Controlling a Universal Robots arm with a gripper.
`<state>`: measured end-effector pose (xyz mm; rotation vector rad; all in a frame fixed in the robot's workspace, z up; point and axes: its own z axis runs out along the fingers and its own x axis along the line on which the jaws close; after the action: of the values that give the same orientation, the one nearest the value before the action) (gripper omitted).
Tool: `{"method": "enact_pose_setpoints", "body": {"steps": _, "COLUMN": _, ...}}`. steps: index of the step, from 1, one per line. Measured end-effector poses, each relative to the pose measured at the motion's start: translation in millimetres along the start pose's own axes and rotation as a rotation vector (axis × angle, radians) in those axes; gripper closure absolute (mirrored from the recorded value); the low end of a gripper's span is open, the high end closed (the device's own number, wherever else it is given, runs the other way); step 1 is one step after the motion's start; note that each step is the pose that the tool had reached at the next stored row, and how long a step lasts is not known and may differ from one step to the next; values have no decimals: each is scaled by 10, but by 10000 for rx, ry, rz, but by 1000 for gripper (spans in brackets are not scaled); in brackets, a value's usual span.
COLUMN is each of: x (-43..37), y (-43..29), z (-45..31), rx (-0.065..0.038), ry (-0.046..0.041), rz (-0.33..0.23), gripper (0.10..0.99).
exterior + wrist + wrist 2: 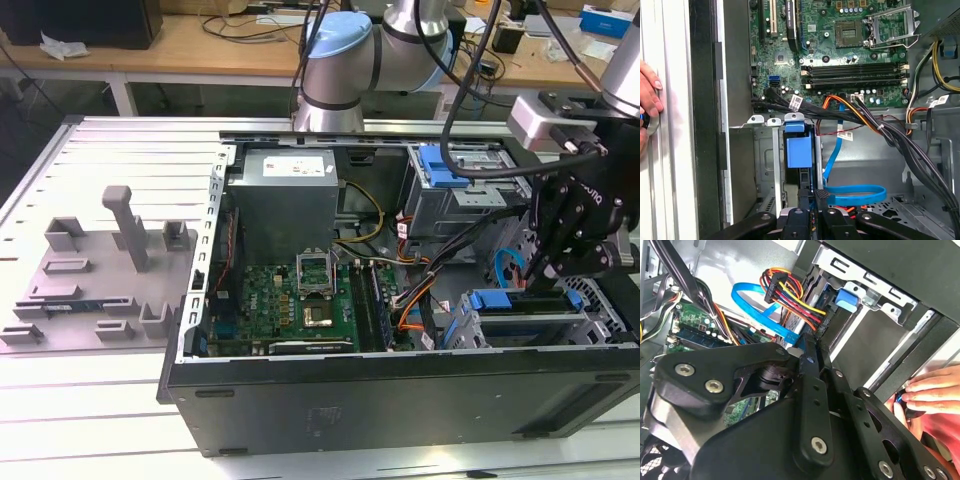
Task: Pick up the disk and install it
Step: 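Insert the second disk wire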
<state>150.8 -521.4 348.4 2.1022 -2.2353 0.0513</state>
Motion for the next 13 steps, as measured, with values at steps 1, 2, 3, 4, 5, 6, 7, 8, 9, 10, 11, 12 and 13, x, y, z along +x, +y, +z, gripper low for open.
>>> {"method": "enact_pose_setpoints", "body": {"steps": 1, "x": 0, "y": 0, "z": 3, "rx": 0, "ry": -1, "rz": 0, "gripper": 925}}
{"method": "enact_pose_setpoints", "body": {"steps": 2, "x": -1, "y": -1, "z": 6, "rx": 0, "ry": -1, "rz": 0, "gripper": 925}}
{"method": "enact_pose_setpoints", "body": {"steps": 3, "x": -1, "y": -1, "z": 10, "rx": 0, "ry": -2, "rz": 0, "gripper": 925}}
{"method": "enact_pose_setpoints", "body": {"steps": 4, "x": -1, "y": -2, "z": 15, "rx": 0, "ry": -2, "rz": 0, "gripper": 925}}
{"method": "enact_pose_setpoints", "body": {"steps": 5, "x": -2, "y": -3, "z": 22, "rx": 0, "ry": -1, "rz": 0, "gripper": 925}}
{"method": "enact_pose_setpoints", "body": {"steps": 6, "x": -2, "y": -4, "z": 30, "rx": 0, "ry": 0, "rz": 0, "gripper": 925}}
{"method": "enact_pose_setpoints", "body": {"steps": 7, "x": -3, "y": -5, "z": 35, "rx": 0, "ry": -1, "rz": 0, "gripper": 925}}
{"method": "enact_pose_setpoints", "body": {"steps": 8, "x": -3, "y": -5, "z": 40, "rx": 0, "ry": -1, "rz": 0, "gripper": 925}}
{"method": "enact_pose_setpoints", "body": {"steps": 9, "x": -4, "y": -6, "z": 45, "rx": 0, "ry": -1, "rz": 0, "gripper": 925}}
{"method": "enact_pose_setpoints", "body": {"steps": 10, "x": -4, "y": -6, "z": 50, "rx": 0, "ry": 0, "rz": 0, "gripper": 925}}
{"method": "enact_pose_setpoints", "body": {"steps": 11, "x": -4, "y": -6, "z": 54, "rx": -1, "ry": 1, "rz": 0, "gripper": 925}}
{"method": "enact_pose_setpoints", "body": {"steps": 12, "x": -5, "y": -6, "z": 59, "rx": 0, "ry": 1, "rz": 0, "gripper": 925}}
{"method": "enact_pose_setpoints", "body": {"steps": 13, "x": -5, "y": -7, "z": 65, "rx": 0, "ry": 2, "rz": 0, "gripper": 925}}
